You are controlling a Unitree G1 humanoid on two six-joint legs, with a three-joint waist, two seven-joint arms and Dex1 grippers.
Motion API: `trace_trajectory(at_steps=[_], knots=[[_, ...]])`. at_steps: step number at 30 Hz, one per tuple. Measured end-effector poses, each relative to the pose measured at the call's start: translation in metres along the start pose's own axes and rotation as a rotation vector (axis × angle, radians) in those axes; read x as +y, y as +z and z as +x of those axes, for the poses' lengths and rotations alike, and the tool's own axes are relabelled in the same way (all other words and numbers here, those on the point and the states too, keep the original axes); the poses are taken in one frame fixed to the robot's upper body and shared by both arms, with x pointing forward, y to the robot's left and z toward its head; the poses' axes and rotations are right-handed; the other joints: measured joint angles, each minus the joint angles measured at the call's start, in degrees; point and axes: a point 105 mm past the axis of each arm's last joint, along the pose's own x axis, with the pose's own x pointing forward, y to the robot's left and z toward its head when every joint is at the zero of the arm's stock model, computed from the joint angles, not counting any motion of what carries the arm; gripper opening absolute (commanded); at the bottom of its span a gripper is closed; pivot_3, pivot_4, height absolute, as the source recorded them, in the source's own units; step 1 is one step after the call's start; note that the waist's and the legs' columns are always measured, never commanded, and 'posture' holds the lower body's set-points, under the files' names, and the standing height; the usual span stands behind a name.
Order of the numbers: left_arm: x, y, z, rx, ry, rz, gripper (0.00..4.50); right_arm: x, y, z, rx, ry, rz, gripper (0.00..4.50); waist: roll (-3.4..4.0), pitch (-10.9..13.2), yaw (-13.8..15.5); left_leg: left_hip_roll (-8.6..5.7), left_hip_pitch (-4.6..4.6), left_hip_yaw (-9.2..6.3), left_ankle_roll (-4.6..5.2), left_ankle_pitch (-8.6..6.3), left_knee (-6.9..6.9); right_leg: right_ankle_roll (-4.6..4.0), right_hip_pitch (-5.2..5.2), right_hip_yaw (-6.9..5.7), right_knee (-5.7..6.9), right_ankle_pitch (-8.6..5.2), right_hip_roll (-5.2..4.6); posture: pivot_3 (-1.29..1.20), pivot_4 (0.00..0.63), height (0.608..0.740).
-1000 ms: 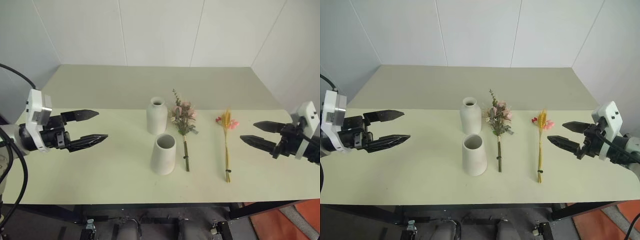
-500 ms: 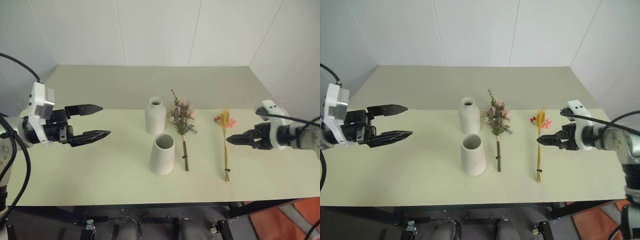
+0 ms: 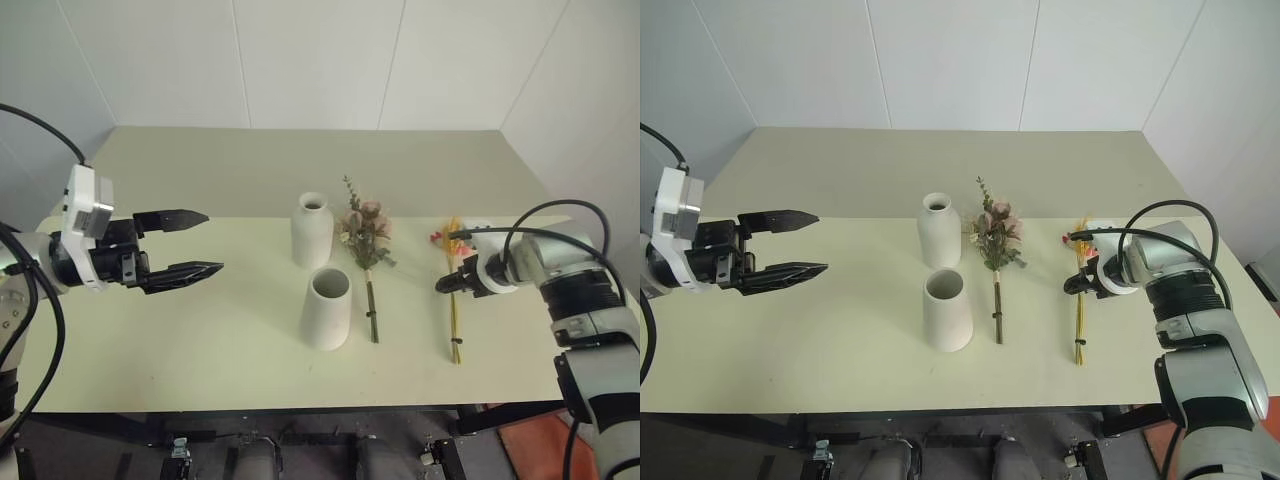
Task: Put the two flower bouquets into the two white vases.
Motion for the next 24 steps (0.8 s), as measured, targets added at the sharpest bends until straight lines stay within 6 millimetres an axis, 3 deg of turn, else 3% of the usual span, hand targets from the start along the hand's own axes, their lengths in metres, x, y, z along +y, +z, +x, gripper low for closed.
trace_trajectory(at_steps=[5, 6, 10, 15, 20, 24], knots=[[0.000, -0.001, 0.000, 0.002, 0.002, -0.003, 4.50, 0.000, 0.003, -0.003, -0.018, 0.002, -0.003, 0.20, 0.01, 0.00, -0.18, 0.02, -0.04, 0.04, 0.00, 0.00, -0.02, -0.01, -0.11, 0.10, 0.05, 0.01, 0.05, 0.00, 0.150, 0.740], [0.000, -0.001, 0.000, 0.002, 0.002, -0.003, 4.50, 0.001, 0.005, -0.005, -0.028, 0.004, -0.004, 0.04, 0.01, 0.01, -0.20, 0.02, -0.06, 0.05, 0.00, 0.00, -0.03, -0.03, -0.15, 0.13, 0.05, 0.02, 0.05, 0.00, 0.150, 0.740], [0.000, -0.001, 0.000, 0.001, 0.004, -0.001, 4.50, 0.005, 0.025, -0.026, -0.146, 0.006, 0.007, 0.04, 0.02, 0.02, -0.12, 0.02, -0.08, 0.08, 0.00, 0.00, -0.03, -0.02, -0.17, 0.15, 0.06, 0.02, 0.06, 0.00, 0.150, 0.740], [0.002, 0.004, 0.001, -0.018, 0.011, 0.017, 4.50, 0.026, 0.081, -0.064, -0.560, 0.018, -0.026, 0.04, 0.03, 0.01, -0.17, 0.04, -0.07, 0.10, 0.00, 0.00, -0.03, 0.10, -0.19, 0.18, 0.08, -0.04, 0.09, 0.00, 0.150, 0.740], [0.017, 0.001, 0.004, 0.017, 0.106, 0.014, 4.50, 0.093, 0.144, -0.117, -1.058, 0.249, -0.070, 0.04, 0.04, 0.02, -0.96, 0.10, -0.04, 0.11, 0.00, 0.00, -0.04, -0.02, -0.18, 0.22, 0.13, 0.06, 0.15, 0.00, 0.150, 0.740], [0.026, 0.001, 0.006, 0.036, 0.172, -0.010, 4.50, 0.136, 0.169, -0.156, -1.292, 0.413, -0.129, 0.04, 0.04, 0.02, -1.15, 0.10, -0.07, 0.10, 0.00, 0.00, -0.05, -0.07, -0.18, 0.20, 0.09, 0.10, 0.13, 0.00, 0.150, 0.740]])
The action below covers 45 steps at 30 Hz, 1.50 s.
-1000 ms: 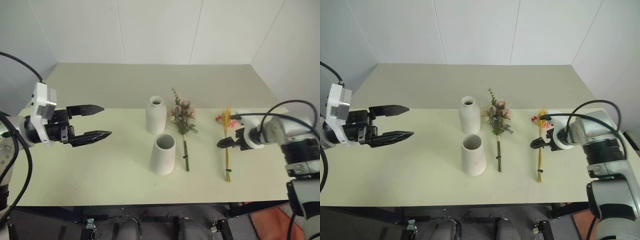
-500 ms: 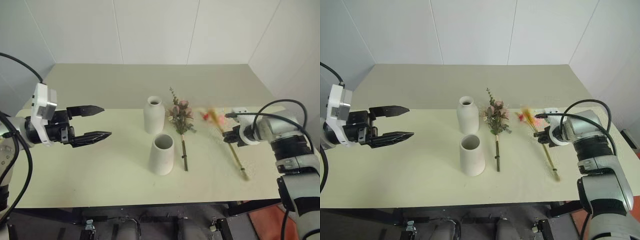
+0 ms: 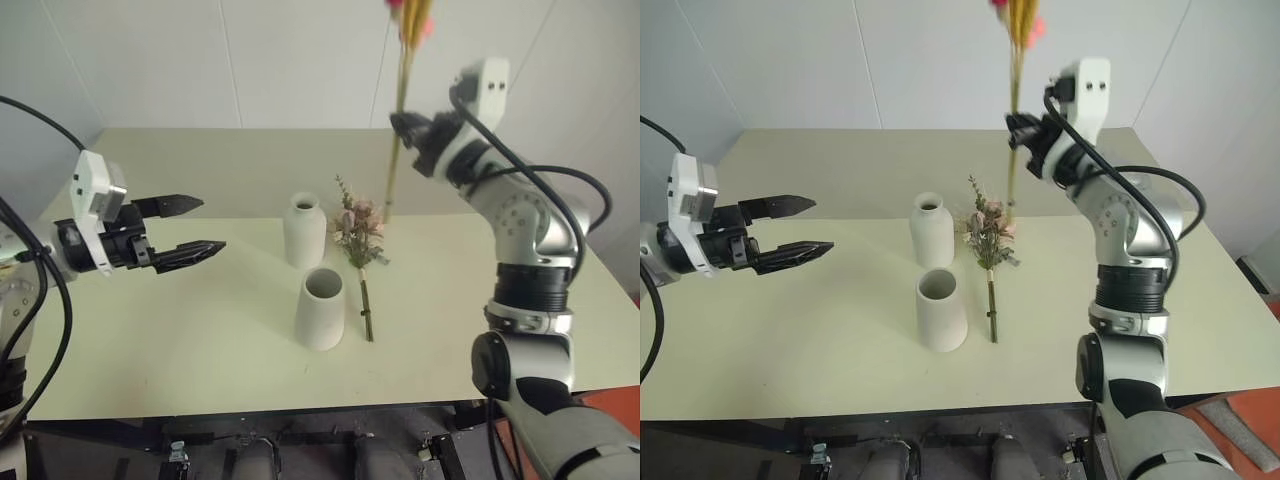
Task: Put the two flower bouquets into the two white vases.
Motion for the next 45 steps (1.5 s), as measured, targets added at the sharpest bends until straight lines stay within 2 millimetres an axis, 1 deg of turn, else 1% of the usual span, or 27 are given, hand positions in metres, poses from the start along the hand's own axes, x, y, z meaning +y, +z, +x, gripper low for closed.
trace_trajectory(at_steps=[1, 3, 7, 12, 14, 18, 22, 29, 35, 45], knots=[[0.001, -0.001, 0.000, 0.008, 0.012, -0.013, 4.50, 0.008, 0.005, 0.005, -0.038, 0.030, 0.006, 0.04, 0.00, 0.00, -0.01, 0.00, 0.00, 0.00, 0.00, 0.00, 0.00, -0.01, 0.01, 0.00, 0.00, 0.01, 0.00, 0.00, 0.150, 0.740], [0.003, -0.005, 0.001, 0.023, 0.030, -0.036, 4.50, 0.020, 0.006, 0.014, -0.081, 0.074, 0.025, 0.04, 0.00, 0.00, -0.07, 0.00, 0.02, 0.00, 0.00, 0.00, 0.00, -0.02, 0.01, 0.00, 0.02, 0.02, 0.00, 0.00, 0.150, 0.740], [0.002, -0.005, 0.001, 0.044, 0.045, -0.050, 4.50, 0.036, -0.005, 0.030, -0.102, 0.125, 0.089, 0.04, 0.01, 0.01, -0.24, 0.02, 0.03, 0.00, 0.00, 0.00, -0.01, -0.04, -0.02, 0.00, 0.07, 0.02, 0.02, 0.00, 0.150, 0.740], [0.001, -0.002, -0.003, 0.040, 0.059, -0.047, 4.50, 0.059, -0.015, 0.044, -0.145, 0.176, 0.150, 0.04, 0.02, 0.01, -0.34, 0.03, 0.02, 0.00, -0.01, 0.00, -0.04, -0.05, -0.05, 0.01, 0.07, 0.03, 0.02, 0.00, 0.150, 0.740], [-0.001, -0.003, -0.004, 0.046, 0.057, -0.049, 4.50, 0.063, -0.021, 0.048, -0.156, 0.186, 0.164, 0.04, 0.02, 0.01, -0.38, 0.03, 0.04, 0.00, -0.01, 0.00, -0.04, -0.06, -0.04, 0.01, 0.08, 0.03, 0.02, 0.00, 0.150, 0.740], [-0.002, -0.002, -0.007, 0.047, 0.064, -0.041, 4.50, 0.065, -0.034, 0.054, -0.147, 0.178, 0.162, 0.04, 0.02, 0.01, -0.33, 0.03, 0.04, 0.00, -0.01, 0.00, -0.04, -0.06, -0.04, 0.00, 0.06, 0.03, 0.02, 0.00, 0.150, 0.740], [-0.002, -0.001, -0.009, 0.045, 0.076, -0.037, 4.50, 0.068, -0.037, 0.056, -0.167, 0.193, 0.114, 0.04, 0.03, 0.02, -0.40, 0.03, 0.07, 0.00, -0.01, 0.00, -0.04, -0.06, -0.03, 0.01, 0.07, 0.03, 0.01, 0.00, 0.150, 0.740], [-0.007, -0.003, -0.010, 0.047, 0.064, -0.043, 4.50, 0.058, -0.047, 0.058, -0.143, 0.159, 0.133, 0.04, 0.03, 0.02, -0.46, 0.04, 0.11, 0.00, -0.01, 0.00, -0.05, -0.07, -0.04, 0.02, 0.14, 0.03, 0.02, 0.00, 0.150, 0.740], [-0.007, -0.001, -0.010, 0.041, 0.062, -0.041, 4.50, 0.056, -0.036, 0.060, -0.161, 0.155, 0.167, 0.04, 0.04, 0.02, -0.42, 0.04, 0.11, 0.00, -0.01, 0.00, -0.06, -0.07, -0.05, 0.01, 0.18, 0.03, 0.02, 0.00, 0.150, 0.740], [-0.008, -0.001, -0.011, 0.039, 0.052, -0.042, 4.50, 0.054, -0.035, 0.059, -0.162, 0.149, 0.173, 0.04, 0.04, 0.02, -0.42, 0.04, 0.10, 0.01, -0.01, 0.00, -0.06, -0.08, -0.07, 0.02, 0.22, 0.02, 0.02, 0.00, 0.150, 0.740]])
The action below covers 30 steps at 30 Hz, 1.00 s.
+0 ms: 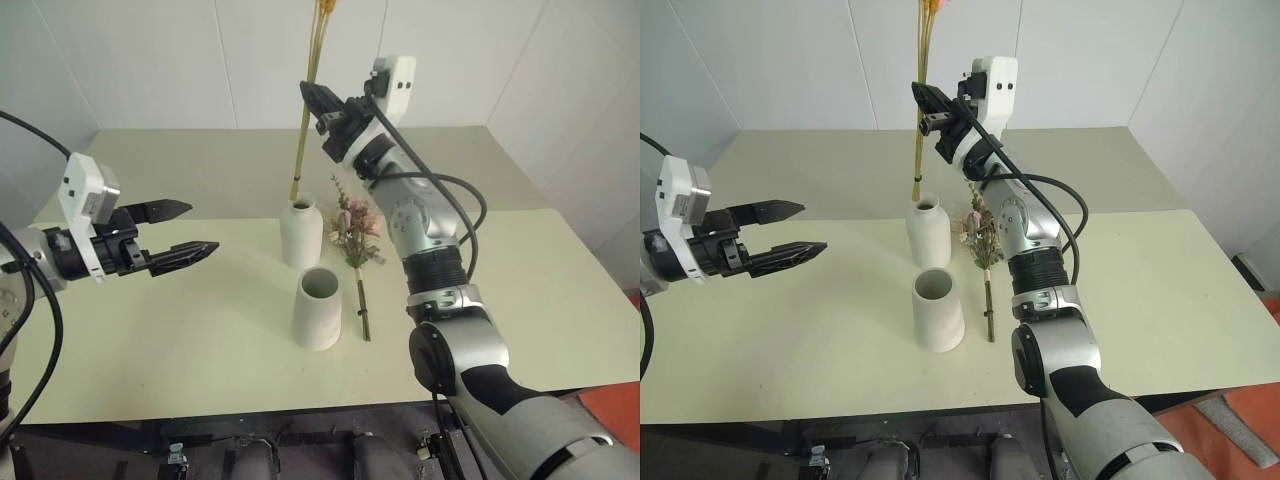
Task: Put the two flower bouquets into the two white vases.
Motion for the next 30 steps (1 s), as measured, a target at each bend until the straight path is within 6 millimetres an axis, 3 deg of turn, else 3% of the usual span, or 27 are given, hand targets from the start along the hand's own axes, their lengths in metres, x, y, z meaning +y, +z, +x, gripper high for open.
trace_trajectory(at_steps=[6, 13, 14, 18, 23, 26, 30], knots=[[0.000, -0.001, 0.000, 0.004, -0.002, -0.001, 4.50, -0.002, -0.004, -0.001, 0.014, 0.007, -0.010, 0.04, 0.00, 0.00, -0.03, 0.00, 0.01, 0.00, 0.00, 0.00, 0.00, 0.00, 0.00, 0.00, 0.00, 0.00, 0.00, 0.00, 0.150, 0.740], [0.000, -0.003, -0.001, 0.011, -0.001, -0.007, 4.50, -0.013, -0.043, -0.013, 0.113, -0.022, -0.079, 0.04, 0.00, 0.01, -0.03, -0.01, -0.04, 0.00, 0.00, 0.00, 0.00, 0.00, -0.04, 0.00, 0.00, 0.00, 0.00, 0.00, 0.150, 0.740], [-0.001, -0.004, -0.001, 0.012, -0.002, -0.008, 4.50, -0.013, -0.043, -0.012, 0.115, -0.019, -0.091, 0.54, 0.00, 0.01, -0.03, 0.00, -0.04, 0.00, 0.00, 0.00, 0.00, 0.00, -0.04, 0.00, 0.00, 0.00, 0.00, 0.00, 0.150, 0.740], [-0.001, -0.004, -0.002, 0.018, -0.006, -0.007, 4.50, -0.012, -0.050, -0.021, 0.122, -0.003, -0.114, 1.75, 0.01, 0.01, -0.02, 0.00, -0.02, 0.00, 0.00, 0.00, -0.01, 0.00, -0.02, 0.00, 0.01, 0.00, 0.00, 0.00, 0.150, 0.740], [0.000, -0.006, -0.004, 0.021, -0.008, -0.010, 4.50, -0.007, -0.058, -0.056, 0.159, 0.031, -0.150, 3.51, 0.01, 0.01, 0.29, -0.02, -0.06, 0.00, 0.00, 0.00, 0.00, 0.01, -0.04, 0.00, 0.03, -0.01, -0.02, 0.00, 0.150, 0.740], [0.000, -0.005, -0.003, 0.017, -0.011, -0.005, 4.50, 0.005, -0.045, -0.078, 0.202, 0.098, -0.206, 4.47, 0.01, 0.01, 0.33, -0.02, -0.04, 0.00, 0.00, 0.00, 0.00, 0.02, -0.04, 0.00, 0.05, -0.02, -0.02, 0.00, 0.150, 0.740], [0.002, -0.002, -0.003, 0.004, -0.018, 0.000, 4.50, 0.002, -0.030, -0.105, 0.370, 0.116, -0.217, 4.47, -0.01, 0.00, 0.37, -0.02, 0.08, 0.02, 0.00, 0.00, 0.01, -0.01, 0.05, 0.00, 0.08, -0.05, -0.02, 0.00, 0.150, 0.740]])
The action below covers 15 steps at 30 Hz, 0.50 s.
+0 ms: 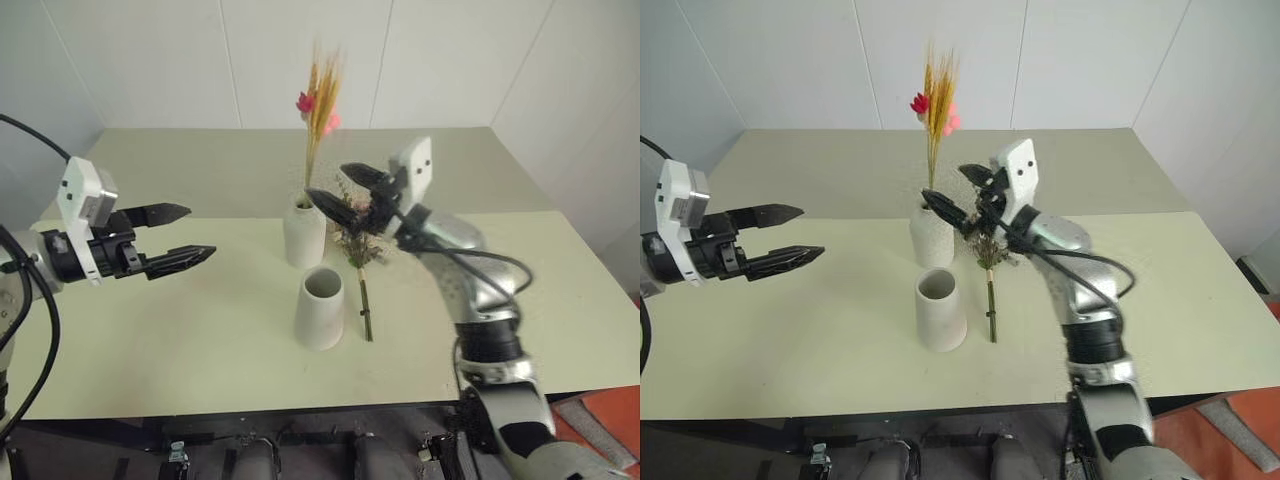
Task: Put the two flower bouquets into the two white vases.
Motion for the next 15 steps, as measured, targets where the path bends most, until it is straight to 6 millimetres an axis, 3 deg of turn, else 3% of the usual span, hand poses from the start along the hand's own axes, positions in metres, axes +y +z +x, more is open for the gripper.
trace_trajectory(at_steps=[4, 7, 10, 15], knots=[[-0.003, 0.005, 0.001, -0.022, -0.035, 0.034, 4.50, -0.018, -0.024, -0.028, 0.299, -0.087, 0.120, 4.47, -0.01, 0.00, -0.09, 0.01, 0.02, 0.03, 0.00, 0.00, 0.00, -0.07, -0.03, 0.03, 0.04, -0.04, 0.01, 0.00, 0.150, 0.740], [-0.006, 0.008, 0.001, -0.043, -0.072, 0.054, 4.50, -0.026, -0.030, -0.042, 0.482, -0.145, 0.184, 4.47, -0.01, 0.01, -0.33, 0.01, -0.01, 0.08, 0.01, 0.00, -0.01, -0.10, -0.15, 0.12, 0.11, -0.06, 0.03, 0.00, 0.150, 0.740], [-0.007, 0.011, 0.000, -0.062, -0.098, 0.070, 4.50, -0.028, -0.033, -0.043, 0.610, -0.167, 0.227, 4.47, -0.01, 0.00, -0.37, 0.04, 0.02, 0.08, 0.01, 0.00, -0.01, -0.06, -0.12, 0.14, 0.10, -0.09, 0.10, 0.00, 0.150, 0.740], [-0.007, 0.012, 0.000, -0.071, -0.109, 0.076, 4.50, -0.026, -0.077, -0.040, 0.843, -0.207, 0.346, 4.47, -0.02, 0.00, -0.25, 0.03, -0.06, 0.08, 0.01, 0.00, 0.00, 0.04, -0.15, 0.14, 0.06, -0.14, 0.09, 0.00, 0.150, 0.740]])
